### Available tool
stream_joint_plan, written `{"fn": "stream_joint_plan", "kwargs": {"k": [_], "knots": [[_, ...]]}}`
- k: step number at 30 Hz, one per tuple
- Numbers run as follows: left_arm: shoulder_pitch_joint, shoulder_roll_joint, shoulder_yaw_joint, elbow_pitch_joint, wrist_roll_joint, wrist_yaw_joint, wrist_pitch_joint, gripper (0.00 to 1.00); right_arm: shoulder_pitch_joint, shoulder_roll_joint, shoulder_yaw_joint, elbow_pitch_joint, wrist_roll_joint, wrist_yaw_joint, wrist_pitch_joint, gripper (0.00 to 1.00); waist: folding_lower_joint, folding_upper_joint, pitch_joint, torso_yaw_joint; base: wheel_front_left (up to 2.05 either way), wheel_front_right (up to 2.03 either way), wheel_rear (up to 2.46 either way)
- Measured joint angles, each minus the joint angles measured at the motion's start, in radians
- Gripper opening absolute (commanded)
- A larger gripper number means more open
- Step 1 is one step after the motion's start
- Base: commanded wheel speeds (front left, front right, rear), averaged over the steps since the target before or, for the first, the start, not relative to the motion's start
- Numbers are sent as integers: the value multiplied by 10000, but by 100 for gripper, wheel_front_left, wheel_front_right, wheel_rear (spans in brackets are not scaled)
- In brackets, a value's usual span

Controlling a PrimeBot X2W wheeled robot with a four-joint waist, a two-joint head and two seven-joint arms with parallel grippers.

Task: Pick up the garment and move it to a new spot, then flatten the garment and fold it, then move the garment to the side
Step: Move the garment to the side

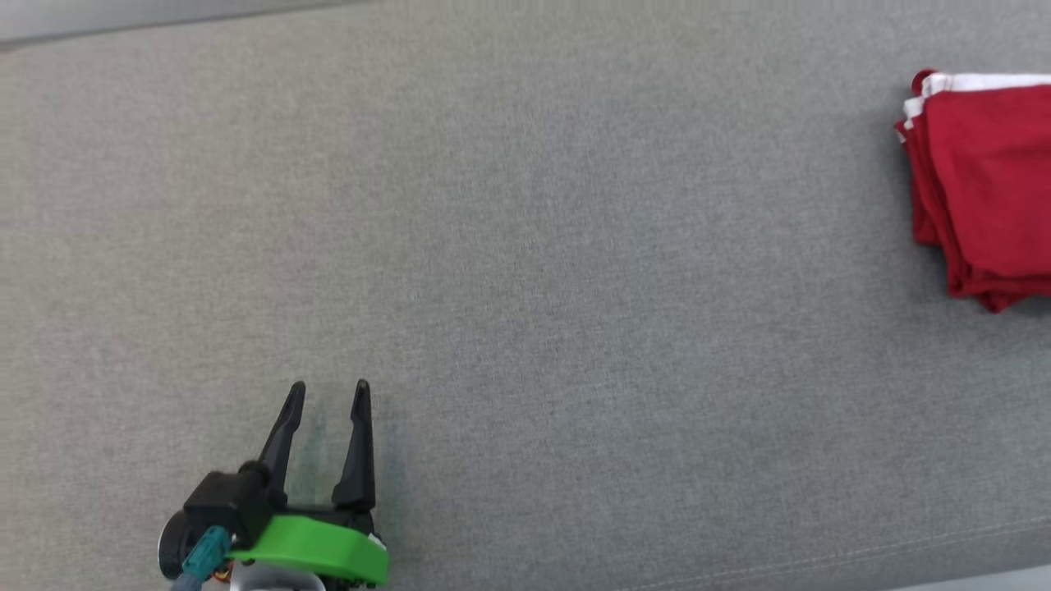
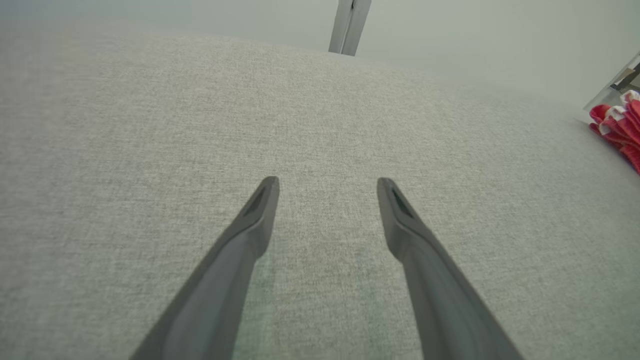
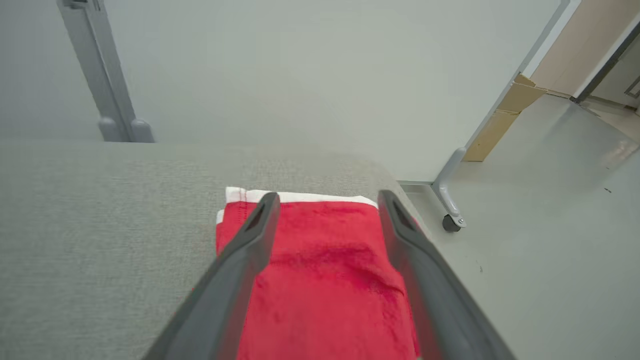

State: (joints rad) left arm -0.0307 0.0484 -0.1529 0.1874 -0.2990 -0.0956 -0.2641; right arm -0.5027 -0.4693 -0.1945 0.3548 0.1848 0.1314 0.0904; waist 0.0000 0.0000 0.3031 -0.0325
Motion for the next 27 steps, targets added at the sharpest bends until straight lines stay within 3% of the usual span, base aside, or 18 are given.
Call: {"fn": "stream_joint_plan", "kwargs": {"k": [4,12,21,27], "knots": [[400,2,127,115,-163,86,0,100,1268,483,489,-999,669,2,-953,100,0,0,-616,74,0,0,0],[1218,4,518,203,-176,77,0,100,4018,1674,999,-1639,420,0,-3135,100,0,0,-1986,366,0,0,0],[1536,2,943,59,33,-15,0,100,5581,3306,1530,-2023,-387,0,-3522,100,0,0,-3051,682,0,0,0],[1675,4,1114,-2,54,-25,0,100,6052,3699,1532,-2215,-698,0,-3522,100,-1,0,-3325,767,0,0,0]]}}
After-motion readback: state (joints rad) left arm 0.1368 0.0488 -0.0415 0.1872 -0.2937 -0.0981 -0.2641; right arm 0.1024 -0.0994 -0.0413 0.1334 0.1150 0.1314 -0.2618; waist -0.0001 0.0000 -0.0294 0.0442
